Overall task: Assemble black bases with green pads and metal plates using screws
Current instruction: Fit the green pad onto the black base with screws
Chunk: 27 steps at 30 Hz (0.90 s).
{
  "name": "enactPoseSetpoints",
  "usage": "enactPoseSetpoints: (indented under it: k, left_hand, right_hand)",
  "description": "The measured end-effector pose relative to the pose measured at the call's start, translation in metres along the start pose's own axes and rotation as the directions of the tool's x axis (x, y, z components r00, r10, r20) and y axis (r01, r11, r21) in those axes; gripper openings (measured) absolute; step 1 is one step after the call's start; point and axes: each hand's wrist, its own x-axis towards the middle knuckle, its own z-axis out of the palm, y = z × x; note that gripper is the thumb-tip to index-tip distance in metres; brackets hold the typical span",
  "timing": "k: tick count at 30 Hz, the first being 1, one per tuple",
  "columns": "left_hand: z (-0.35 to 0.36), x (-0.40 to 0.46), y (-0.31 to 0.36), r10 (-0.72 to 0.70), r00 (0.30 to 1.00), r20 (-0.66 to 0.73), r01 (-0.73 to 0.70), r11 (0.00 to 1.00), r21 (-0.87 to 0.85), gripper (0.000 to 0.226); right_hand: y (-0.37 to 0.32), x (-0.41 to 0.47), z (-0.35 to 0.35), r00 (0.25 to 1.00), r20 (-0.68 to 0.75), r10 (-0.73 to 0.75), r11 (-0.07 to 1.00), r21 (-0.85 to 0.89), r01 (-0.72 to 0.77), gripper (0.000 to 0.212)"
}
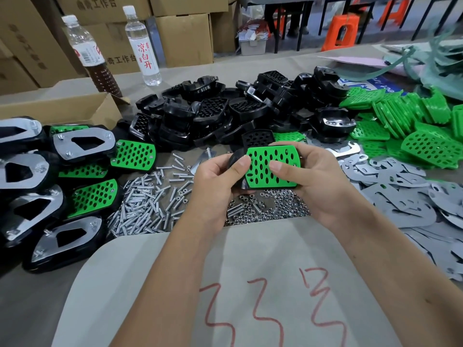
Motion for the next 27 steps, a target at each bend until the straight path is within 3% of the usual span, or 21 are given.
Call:
enactPoseSetpoints:
  k: [8, 13, 21, 27]
  left_hand:
    - [0.003, -0.001, 0.000, -0.016, 1.000, 0.003, 0.016, 1.000, 0.017, 0.011]
    - [0.009, -0.001, 0.003, -0.065, 0.991, -0.113, 0.068, 0.997, 0.025, 0.031]
    - [0.008, -0.001, 0.003, -0.109, 0.977, -0.182, 0.106, 0.994, -0.024, 0.042]
    - [0.006, -0.003, 0.004, -0.102, 0.987, -0.121, 0.099, 0.995, -0.033, 0.043]
  right_hand:
    - [0.003, 0.003, 0.001, 0.999, 0.024, 0.035, 0.998, 0.049, -0.036, 0.051]
    - [0.004, 0.002, 0.008, 0.999, 0.045, 0.015, 1.000, 0.016, -0.016, 0.045]
    - [0.002, 0.000, 0.010, 0.993, 0.080, 0.085, 0.996, -0.014, -0.085, 0.045]
    - [0.001, 0.001, 0.012, 0.983, 0.133, 0.129, 0.990, 0.041, -0.135, 0.051]
